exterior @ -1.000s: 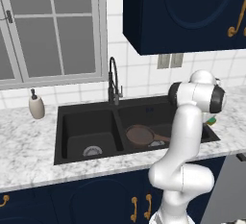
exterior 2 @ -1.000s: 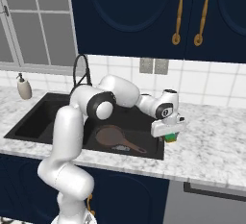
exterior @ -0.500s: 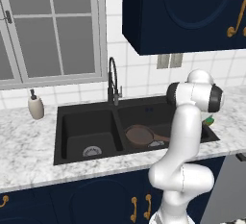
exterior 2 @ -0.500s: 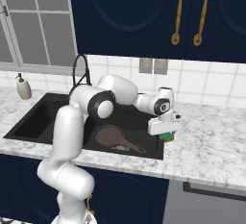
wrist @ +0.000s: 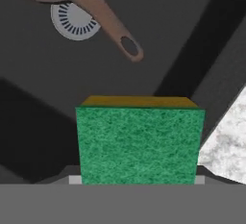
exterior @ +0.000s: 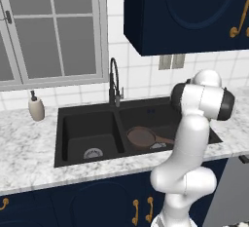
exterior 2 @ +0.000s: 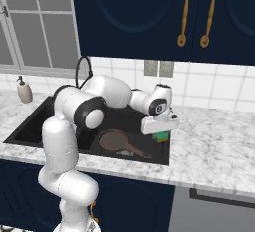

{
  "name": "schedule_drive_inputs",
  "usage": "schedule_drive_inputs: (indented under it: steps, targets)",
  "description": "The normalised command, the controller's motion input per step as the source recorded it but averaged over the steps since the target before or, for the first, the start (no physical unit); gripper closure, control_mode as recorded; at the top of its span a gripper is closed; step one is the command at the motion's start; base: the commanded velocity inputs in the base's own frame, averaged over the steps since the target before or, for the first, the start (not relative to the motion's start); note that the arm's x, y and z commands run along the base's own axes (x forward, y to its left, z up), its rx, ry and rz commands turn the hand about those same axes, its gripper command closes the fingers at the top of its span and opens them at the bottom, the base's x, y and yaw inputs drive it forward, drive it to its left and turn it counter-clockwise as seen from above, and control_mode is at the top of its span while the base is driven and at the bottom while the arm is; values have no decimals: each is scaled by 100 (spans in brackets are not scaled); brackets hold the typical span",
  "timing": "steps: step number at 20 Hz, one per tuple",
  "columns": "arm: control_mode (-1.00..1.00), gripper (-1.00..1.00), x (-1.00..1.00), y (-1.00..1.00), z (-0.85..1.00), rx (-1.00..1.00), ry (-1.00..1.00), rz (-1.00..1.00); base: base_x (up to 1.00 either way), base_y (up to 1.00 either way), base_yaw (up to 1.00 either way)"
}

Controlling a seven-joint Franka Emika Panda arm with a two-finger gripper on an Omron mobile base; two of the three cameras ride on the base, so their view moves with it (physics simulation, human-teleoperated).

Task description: Pick the pan and sponge and place them into the sink. Then turn on the water.

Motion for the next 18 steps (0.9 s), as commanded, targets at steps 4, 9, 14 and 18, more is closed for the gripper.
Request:
schedule_drive_inputs:
  steps: [4, 9, 14, 18]
  targets:
    - [-100, 100, -56, 72, 52, 5, -44, 0, 0, 0, 0]
    - [-100, 100, -22, 79, 42, 11, -26, 11, 0, 0, 0]
    - [-100, 100, 1, 89, 7, 9, -10, 19, 0, 0, 0]
    - [-100, 100, 19, 83, 1, 9, 0, 22, 0, 0, 0]
